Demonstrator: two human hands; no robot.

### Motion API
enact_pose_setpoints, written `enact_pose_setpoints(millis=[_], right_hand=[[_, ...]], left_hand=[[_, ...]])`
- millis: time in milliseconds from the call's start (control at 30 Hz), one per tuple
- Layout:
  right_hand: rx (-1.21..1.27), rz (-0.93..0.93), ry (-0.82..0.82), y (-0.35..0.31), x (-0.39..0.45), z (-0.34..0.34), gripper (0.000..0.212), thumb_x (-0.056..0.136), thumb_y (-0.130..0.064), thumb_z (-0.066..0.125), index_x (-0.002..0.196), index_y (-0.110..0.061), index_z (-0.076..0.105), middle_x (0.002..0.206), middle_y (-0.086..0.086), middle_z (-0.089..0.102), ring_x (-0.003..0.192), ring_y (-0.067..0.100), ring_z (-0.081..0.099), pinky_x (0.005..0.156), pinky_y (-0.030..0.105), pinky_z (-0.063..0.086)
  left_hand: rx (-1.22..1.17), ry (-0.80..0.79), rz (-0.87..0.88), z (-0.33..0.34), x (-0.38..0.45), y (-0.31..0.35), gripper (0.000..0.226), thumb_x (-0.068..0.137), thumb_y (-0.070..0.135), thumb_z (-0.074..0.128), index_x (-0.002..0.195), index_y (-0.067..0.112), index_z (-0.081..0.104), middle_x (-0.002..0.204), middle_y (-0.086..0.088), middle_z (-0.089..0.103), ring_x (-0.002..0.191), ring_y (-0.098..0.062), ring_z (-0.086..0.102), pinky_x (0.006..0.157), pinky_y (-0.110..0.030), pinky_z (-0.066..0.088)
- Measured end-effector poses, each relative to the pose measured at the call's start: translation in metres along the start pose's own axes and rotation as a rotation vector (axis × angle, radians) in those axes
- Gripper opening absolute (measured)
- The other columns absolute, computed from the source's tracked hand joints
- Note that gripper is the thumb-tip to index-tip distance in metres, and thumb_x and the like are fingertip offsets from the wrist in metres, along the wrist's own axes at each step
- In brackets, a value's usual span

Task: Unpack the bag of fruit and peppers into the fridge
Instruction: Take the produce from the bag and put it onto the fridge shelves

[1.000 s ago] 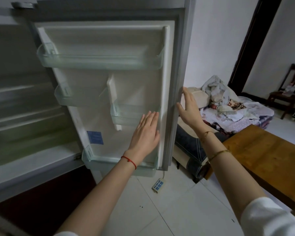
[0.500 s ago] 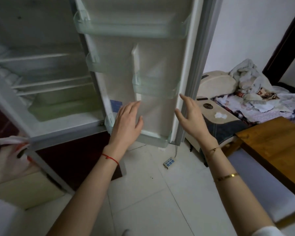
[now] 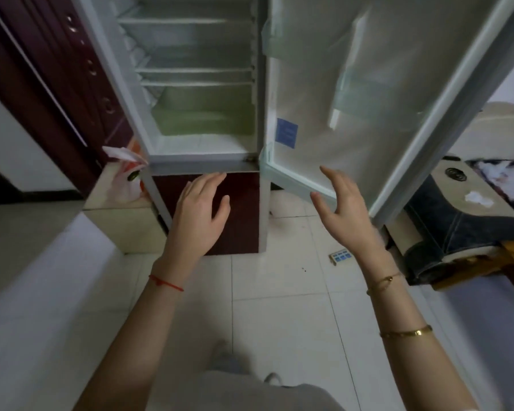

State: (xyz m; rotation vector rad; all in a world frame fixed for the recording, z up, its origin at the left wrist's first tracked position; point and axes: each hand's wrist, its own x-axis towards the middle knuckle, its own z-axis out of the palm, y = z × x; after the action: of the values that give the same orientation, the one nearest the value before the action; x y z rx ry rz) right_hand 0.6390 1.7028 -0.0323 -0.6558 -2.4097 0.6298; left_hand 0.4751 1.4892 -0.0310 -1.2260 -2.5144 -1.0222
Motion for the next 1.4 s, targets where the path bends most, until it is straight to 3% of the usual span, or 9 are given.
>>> enact_pose_setpoints(millis=[100,200,367,567,767,1033,1167,1233,1400], right_hand=[[0.034,-0.027,-0.050,-0.017,0.004,0.029,0.051,0.095,-0.035,0.055,0.141,-0.017,0.044,0.140,0.003,0.051,0.134,0.018,0.042,0.113,0.033,0.033],[0.092,-0.061,-0.127,-0.037,0.008,0.060,0.049,0.096,-0.031,0.056,0.140,-0.016,0.045,0.137,0.001,0.052,0.131,0.013,0.042,0.108,0.019,0.029],[0.149,-0.080,-0.250,-0.070,0.029,0.117,0.050,0.095,-0.035,0.055,0.142,-0.018,0.045,0.143,0.003,0.049,0.138,0.020,0.038,0.116,0.038,0.031],[0.205,-0.078,-0.356,-0.122,0.071,0.199,0.052,0.095,-0.035,0.056,0.143,-0.021,0.043,0.147,0.004,0.045,0.143,0.017,0.031,0.117,0.033,0.027],[0.250,-0.061,-0.421,-0.184,0.110,0.275,0.051,0.096,-0.033,0.057,0.144,-0.021,0.044,0.149,0.002,0.042,0.144,0.014,0.027,0.110,0.020,0.019],[0.283,-0.089,-0.477,-0.237,0.164,0.357,0.052,0.096,-0.037,0.054,0.144,-0.023,0.042,0.149,0.001,0.044,0.141,0.017,0.035,0.115,0.042,0.033],[0.291,-0.140,-0.476,-0.251,0.200,0.393,0.045,0.096,-0.031,0.056,0.139,-0.020,0.046,0.138,-0.001,0.052,0.129,0.013,0.044,0.106,0.031,0.038],[0.282,-0.139,-0.486,-0.256,0.219,0.413,0.046,0.096,-0.030,0.055,0.140,-0.021,0.045,0.138,-0.002,0.051,0.123,0.004,0.042,0.101,0.023,0.032],[0.314,-0.121,-0.503,-0.269,0.277,0.465,0.043,0.097,-0.027,0.055,0.139,-0.024,0.045,0.131,-0.009,0.051,0.120,0.003,0.043,0.100,0.018,0.031]], left_hand=[[0.019,0.017,-0.113,-0.017,-0.019,-0.028,0.043,0.098,0.018,0.055,0.140,0.011,0.052,0.143,-0.006,0.054,0.136,-0.021,0.047,0.116,-0.045,0.036],[0.030,0.011,-0.207,-0.032,-0.036,-0.058,0.044,0.099,0.022,0.051,0.143,0.014,0.049,0.146,-0.003,0.051,0.137,-0.020,0.045,0.116,-0.039,0.036],[0.042,0.060,-0.353,-0.060,-0.050,-0.102,0.040,0.099,0.018,0.054,0.139,0.013,0.052,0.138,-0.004,0.057,0.129,-0.018,0.051,0.106,-0.022,0.032],[0.077,0.127,-0.446,-0.093,-0.035,-0.186,0.039,0.096,0.014,0.058,0.135,0.009,0.056,0.135,-0.009,0.061,0.125,-0.024,0.056,0.107,-0.034,0.042],[0.115,0.166,-0.532,-0.133,-0.013,-0.271,0.038,0.097,0.015,0.055,0.135,0.012,0.057,0.134,-0.004,0.061,0.126,-0.018,0.054,0.104,-0.022,0.034],[0.101,0.156,-0.598,-0.159,0.021,-0.370,0.039,0.099,0.017,0.053,0.137,0.010,0.055,0.140,-0.004,0.058,0.131,-0.018,0.051,0.107,-0.025,0.034],[0.107,0.155,-0.607,-0.158,0.047,-0.410,0.038,0.099,0.018,0.053,0.136,0.010,0.055,0.139,-0.005,0.058,0.130,-0.019,0.052,0.107,-0.025,0.034],[0.115,0.146,-0.610,-0.155,0.063,-0.430,0.038,0.100,0.019,0.052,0.136,0.008,0.055,0.139,-0.007,0.058,0.130,-0.021,0.052,0.108,-0.026,0.033],[0.085,0.134,-0.619,-0.145,0.118,-0.473,0.039,0.100,0.019,0.052,0.138,0.011,0.053,0.142,-0.006,0.056,0.133,-0.020,0.050,0.108,-0.024,0.030]])
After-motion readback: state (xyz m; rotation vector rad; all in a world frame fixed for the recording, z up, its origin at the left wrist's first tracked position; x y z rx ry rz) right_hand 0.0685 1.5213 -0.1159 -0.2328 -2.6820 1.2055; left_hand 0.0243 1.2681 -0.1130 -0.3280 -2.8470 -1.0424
